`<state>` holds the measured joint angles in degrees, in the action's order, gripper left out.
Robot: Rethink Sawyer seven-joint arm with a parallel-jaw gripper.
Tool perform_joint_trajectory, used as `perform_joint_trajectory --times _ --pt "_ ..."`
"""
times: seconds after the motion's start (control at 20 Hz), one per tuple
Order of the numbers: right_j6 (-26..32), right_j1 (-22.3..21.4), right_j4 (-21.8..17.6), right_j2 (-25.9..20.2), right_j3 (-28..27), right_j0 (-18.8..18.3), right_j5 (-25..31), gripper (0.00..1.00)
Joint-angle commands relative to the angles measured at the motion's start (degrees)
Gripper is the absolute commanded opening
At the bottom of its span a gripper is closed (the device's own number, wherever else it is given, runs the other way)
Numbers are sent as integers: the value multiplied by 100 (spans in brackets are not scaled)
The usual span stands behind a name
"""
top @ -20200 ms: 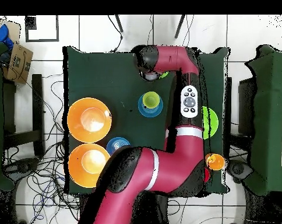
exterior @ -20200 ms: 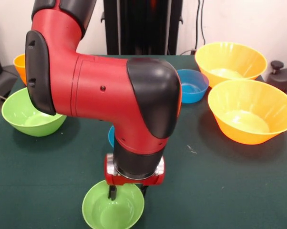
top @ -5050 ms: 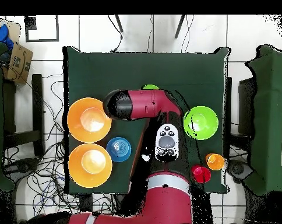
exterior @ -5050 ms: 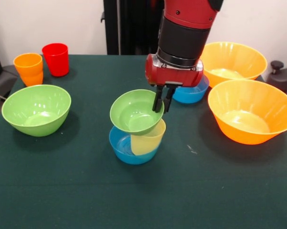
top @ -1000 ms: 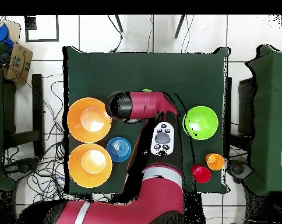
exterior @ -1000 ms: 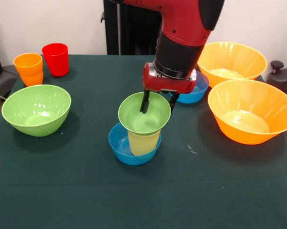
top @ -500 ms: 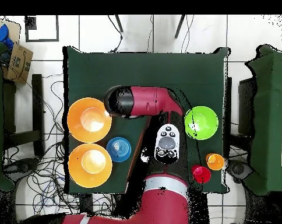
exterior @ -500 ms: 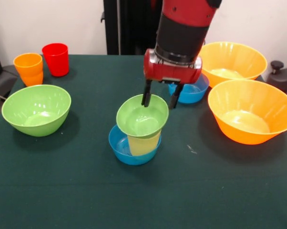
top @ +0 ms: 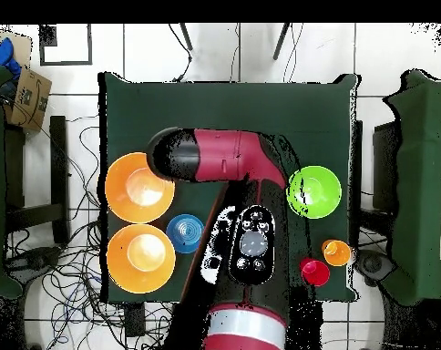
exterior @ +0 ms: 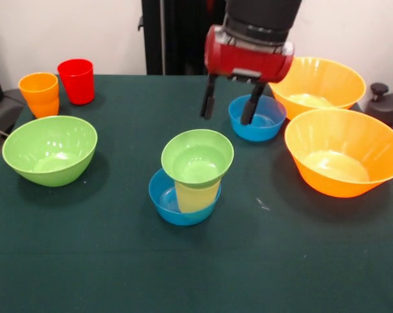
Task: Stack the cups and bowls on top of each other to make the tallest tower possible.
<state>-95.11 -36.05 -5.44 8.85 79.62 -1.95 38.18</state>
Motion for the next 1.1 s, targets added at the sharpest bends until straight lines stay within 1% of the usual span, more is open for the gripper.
perform_joint_trajectory --times 0.05,0.1,0.25,0.4,0.45,0.55,0.65,0.8,0.9,0.95,1.1 --pt "-1848 82 252 259 48 630 772 100" --pt "-1841 120 280 270 13 657 783 100" --pt "-2391 342 467 485 -37 898 696 100" --pt "-3022 532 731 601 62 1076 405 100" --pt "-3364 578 980 548 214 1111 238 100" --pt "-3625 675 1101 541 304 1206 -133 100" --pt "-3788 773 1200 523 280 1263 -237 100" --pt "-4018 921 1245 553 142 1365 -224 100" --pt "-4134 1003 1287 507 30 1367 -269 100" --pt "-4226 1048 1354 496 -75 1348 -238 100" --pt "-4463 1129 1340 633 -286 1436 -34 100"
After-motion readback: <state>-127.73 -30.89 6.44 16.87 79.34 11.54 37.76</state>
